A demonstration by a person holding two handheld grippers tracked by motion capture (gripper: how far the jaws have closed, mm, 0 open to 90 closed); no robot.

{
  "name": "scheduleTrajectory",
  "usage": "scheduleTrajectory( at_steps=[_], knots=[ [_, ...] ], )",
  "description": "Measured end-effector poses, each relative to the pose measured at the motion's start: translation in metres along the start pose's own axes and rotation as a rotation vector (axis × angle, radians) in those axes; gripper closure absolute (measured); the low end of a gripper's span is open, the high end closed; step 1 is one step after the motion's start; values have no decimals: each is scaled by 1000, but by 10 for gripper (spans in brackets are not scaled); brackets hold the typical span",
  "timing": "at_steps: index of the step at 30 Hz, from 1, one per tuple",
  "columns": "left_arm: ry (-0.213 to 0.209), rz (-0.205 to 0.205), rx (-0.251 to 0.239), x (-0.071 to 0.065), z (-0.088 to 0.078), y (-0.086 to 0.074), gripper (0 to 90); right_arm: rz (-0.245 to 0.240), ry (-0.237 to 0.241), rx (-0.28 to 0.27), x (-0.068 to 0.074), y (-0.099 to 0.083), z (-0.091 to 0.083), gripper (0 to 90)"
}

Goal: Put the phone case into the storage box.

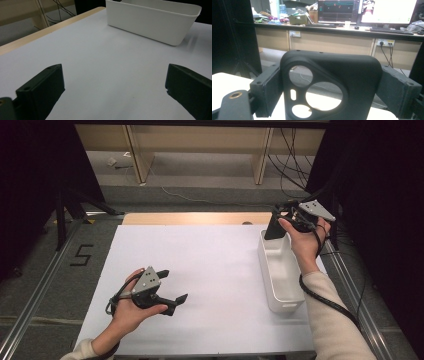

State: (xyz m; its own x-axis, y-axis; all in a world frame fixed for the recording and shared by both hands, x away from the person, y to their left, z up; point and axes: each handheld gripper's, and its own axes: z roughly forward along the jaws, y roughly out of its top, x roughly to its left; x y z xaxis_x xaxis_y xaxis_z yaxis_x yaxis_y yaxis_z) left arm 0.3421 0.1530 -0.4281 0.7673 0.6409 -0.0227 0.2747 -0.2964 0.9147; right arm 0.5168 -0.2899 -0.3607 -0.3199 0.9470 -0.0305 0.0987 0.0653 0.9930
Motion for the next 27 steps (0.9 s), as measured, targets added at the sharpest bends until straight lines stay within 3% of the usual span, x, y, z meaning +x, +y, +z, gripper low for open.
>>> scheduleTrajectory(
  at_steps=[27],
  knots=[
    [-2, -1, 0, 0, 0, 0, 19, -2, -7, 19, -3, -6, 6, 154]
  ],
)
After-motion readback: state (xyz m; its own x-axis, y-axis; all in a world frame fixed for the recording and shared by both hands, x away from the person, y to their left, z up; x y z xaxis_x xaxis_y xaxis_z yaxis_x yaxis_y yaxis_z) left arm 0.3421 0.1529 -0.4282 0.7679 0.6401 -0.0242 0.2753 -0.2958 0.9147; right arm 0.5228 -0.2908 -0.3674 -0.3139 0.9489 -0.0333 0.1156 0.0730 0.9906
